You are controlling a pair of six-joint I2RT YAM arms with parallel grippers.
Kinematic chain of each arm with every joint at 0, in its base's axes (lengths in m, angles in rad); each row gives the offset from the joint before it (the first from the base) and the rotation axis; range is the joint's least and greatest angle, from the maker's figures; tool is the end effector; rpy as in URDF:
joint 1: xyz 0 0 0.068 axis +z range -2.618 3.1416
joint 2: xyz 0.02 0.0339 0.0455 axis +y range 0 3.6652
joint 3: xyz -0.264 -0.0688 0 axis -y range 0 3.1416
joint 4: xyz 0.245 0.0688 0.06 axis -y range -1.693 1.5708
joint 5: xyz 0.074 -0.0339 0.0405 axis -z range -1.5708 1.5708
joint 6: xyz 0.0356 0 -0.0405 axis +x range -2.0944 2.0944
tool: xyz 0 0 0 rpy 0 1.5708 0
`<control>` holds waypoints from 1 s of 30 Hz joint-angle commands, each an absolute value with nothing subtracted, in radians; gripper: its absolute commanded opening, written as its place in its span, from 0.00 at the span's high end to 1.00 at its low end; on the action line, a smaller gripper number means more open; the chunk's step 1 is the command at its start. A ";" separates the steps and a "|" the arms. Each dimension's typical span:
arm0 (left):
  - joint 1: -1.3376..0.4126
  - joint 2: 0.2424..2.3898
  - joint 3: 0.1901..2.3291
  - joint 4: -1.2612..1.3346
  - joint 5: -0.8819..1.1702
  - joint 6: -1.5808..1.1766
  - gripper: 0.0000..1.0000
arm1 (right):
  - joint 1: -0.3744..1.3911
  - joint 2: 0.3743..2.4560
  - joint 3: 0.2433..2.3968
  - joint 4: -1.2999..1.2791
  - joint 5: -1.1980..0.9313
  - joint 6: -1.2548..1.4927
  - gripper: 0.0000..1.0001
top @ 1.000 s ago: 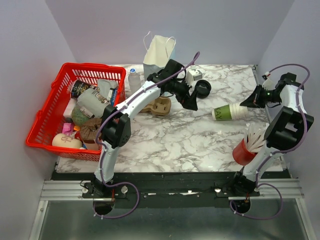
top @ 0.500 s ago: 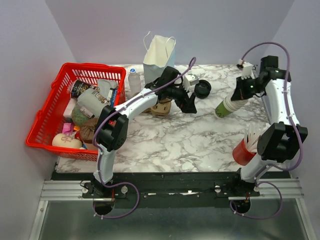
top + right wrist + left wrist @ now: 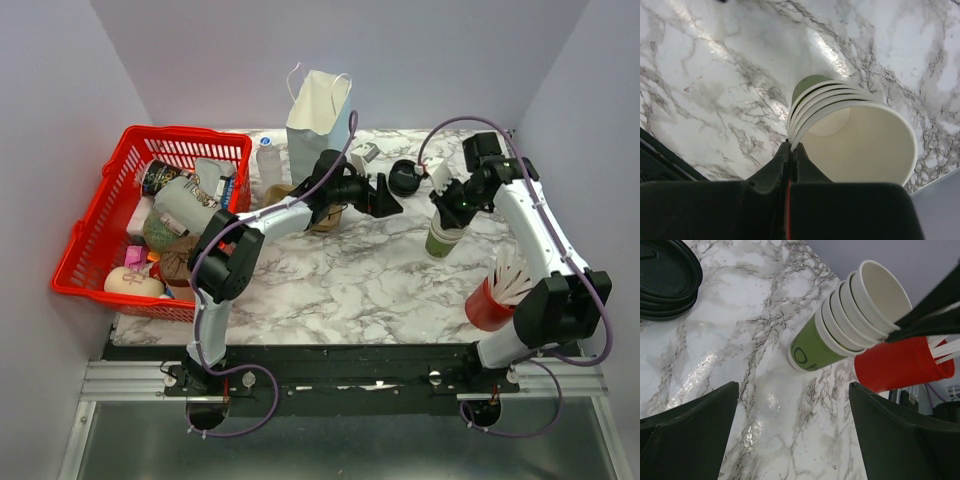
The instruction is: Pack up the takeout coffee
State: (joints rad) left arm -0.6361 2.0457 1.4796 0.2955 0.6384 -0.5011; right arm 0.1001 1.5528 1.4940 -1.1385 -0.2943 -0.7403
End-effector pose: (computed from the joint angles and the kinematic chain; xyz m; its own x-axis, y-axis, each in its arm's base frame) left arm 0.3723 -0.3013 0.2401 -0.6397 -0.0072 -0.7686 0.7202 0.3437 -0.6026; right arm 0.3002 0.0405 0.3223 -0.5484 -0.7038 -0.4515 -0.7732 0.6324 -0.0467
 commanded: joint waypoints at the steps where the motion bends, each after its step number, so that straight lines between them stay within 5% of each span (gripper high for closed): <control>1: -0.632 2.025 1.425 0.498 0.604 -0.655 0.01 | 0.137 1.486 1.433 -1.106 -0.264 -0.816 0.93; 7: -0.641 2.068 1.408 0.604 0.632 -0.747 0.01 | 0.138 1.497 1.454 -1.135 -0.282 -0.831 0.66; 12: -0.660 2.094 1.411 0.640 0.640 -0.765 0.01 | 0.138 1.497 1.454 -1.124 -0.270 -0.821 0.59; 15: -0.675 2.106 1.417 0.650 0.644 -0.776 0.01 | 0.138 1.488 1.448 -1.120 -0.273 -0.818 0.61; 22: -0.706 2.155 1.454 0.667 0.664 -0.799 0.01 | 0.137 1.465 1.448 -1.115 -0.275 -0.805 0.90; 30: -0.721 2.232 1.540 0.684 0.686 -0.857 0.01 | 0.138 1.425 1.404 -1.094 -0.290 -0.799 0.98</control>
State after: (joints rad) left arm -0.7132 2.1899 1.4822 0.6319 0.6601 -0.8211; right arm 0.1417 1.4631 1.4250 -1.1164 -0.2810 -0.8082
